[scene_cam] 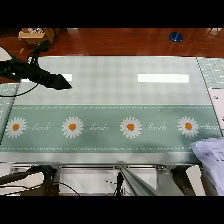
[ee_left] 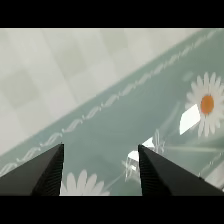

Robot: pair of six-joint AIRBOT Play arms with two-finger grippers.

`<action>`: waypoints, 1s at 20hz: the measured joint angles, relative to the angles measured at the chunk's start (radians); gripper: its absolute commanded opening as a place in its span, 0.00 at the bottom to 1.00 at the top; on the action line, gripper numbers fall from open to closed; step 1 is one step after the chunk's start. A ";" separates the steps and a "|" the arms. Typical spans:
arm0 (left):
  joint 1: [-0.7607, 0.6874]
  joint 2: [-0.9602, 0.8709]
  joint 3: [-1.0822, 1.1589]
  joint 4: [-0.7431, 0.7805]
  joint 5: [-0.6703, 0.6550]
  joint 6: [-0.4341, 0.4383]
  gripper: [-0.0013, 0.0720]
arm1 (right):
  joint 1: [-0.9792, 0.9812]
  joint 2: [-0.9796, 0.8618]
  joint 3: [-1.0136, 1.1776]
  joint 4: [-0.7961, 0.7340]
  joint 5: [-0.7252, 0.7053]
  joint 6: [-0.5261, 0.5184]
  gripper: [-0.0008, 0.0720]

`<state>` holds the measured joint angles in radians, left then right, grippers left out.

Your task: Fold the shirts.

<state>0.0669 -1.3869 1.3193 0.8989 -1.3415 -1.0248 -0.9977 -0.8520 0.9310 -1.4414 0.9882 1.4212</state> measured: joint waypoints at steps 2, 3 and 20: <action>-0.004 0.005 0.026 -0.014 0.046 -0.028 0.61 | 0.187 -0.103 0.108 0.146 -0.015 -0.048 0.60; -0.011 0.009 0.047 -0.013 0.062 -0.040 0.61 | 0.292 -0.151 0.154 0.195 -0.009 -0.069 0.60; -0.446 0.125 -0.038 0.713 0.296 -0.513 0.33 | 1.052 -0.255 0.233 -0.044 0.034 -0.049 0.60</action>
<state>-0.3786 -1.2617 1.2816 1.6119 -1.0451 -1.5383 0.0547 -1.1069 1.1641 -1.4857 1.0222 1.3724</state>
